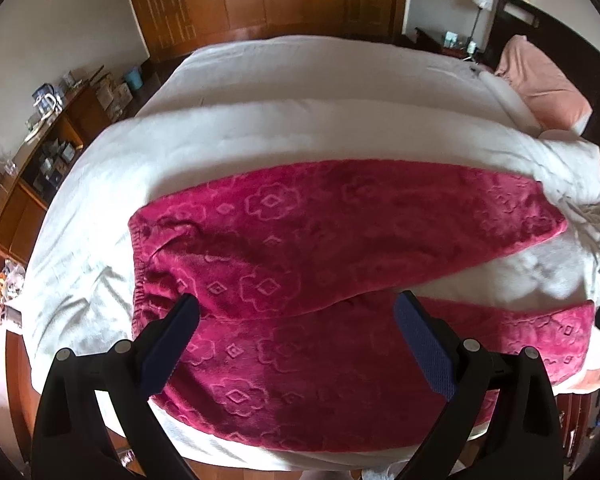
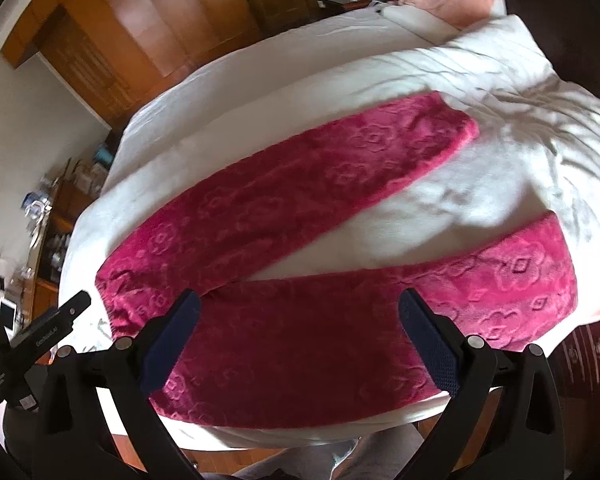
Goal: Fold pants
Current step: 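Lower the right gripper onto the pant leg and close on it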
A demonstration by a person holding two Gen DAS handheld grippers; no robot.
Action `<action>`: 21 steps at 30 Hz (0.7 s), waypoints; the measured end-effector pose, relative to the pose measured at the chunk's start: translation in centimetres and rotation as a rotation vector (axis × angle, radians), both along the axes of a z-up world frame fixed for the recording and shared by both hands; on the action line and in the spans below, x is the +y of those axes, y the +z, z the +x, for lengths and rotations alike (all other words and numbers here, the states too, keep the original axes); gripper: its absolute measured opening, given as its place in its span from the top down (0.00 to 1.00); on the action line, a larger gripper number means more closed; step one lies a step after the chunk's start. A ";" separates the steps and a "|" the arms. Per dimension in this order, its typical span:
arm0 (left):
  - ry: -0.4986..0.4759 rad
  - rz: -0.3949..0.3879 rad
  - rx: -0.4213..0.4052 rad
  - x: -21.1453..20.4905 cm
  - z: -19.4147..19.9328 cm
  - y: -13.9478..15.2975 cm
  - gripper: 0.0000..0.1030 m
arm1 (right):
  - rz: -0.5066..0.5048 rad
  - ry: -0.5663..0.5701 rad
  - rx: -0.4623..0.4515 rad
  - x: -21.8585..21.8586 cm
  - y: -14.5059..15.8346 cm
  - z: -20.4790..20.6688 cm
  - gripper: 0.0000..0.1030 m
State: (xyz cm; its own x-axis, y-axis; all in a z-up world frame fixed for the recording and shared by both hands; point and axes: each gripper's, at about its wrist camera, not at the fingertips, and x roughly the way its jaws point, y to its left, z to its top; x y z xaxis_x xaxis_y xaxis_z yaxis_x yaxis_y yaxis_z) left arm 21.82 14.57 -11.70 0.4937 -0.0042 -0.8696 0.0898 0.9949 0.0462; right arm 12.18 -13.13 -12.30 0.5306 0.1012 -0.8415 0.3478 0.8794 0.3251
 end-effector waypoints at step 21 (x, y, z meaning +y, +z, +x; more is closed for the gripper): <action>0.149 0.090 0.119 -0.5 7.4 -4.5 0.06 | -0.035 -0.006 0.078 -7.5 -2.5 7.7 0.03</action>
